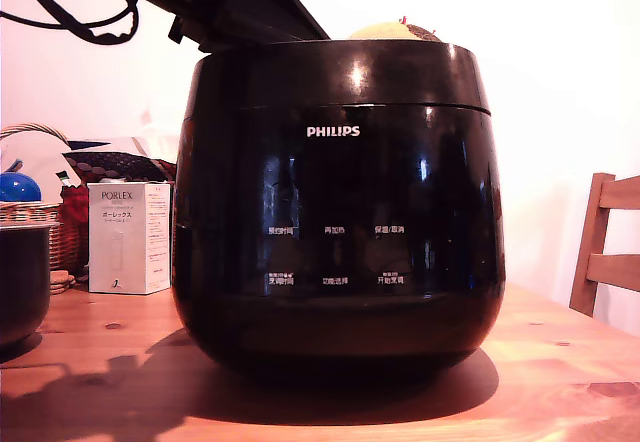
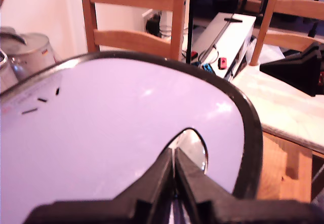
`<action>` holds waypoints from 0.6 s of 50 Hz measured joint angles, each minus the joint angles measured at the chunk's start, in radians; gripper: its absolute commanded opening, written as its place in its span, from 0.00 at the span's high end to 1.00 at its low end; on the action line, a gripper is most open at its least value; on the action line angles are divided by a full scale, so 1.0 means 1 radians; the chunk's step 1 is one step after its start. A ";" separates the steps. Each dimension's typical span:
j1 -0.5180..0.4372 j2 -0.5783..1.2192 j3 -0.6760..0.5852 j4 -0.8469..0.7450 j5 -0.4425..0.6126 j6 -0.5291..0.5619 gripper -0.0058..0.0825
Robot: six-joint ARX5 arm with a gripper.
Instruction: Open the rice cooker by pressing the large metal button on the top of its lid with medium force
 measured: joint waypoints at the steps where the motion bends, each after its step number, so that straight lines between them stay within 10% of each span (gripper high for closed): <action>1: 0.000 0.001 0.001 -0.002 0.000 0.000 0.96; 30: -0.055 0.034 0.006 0.046 -0.012 0.014 0.96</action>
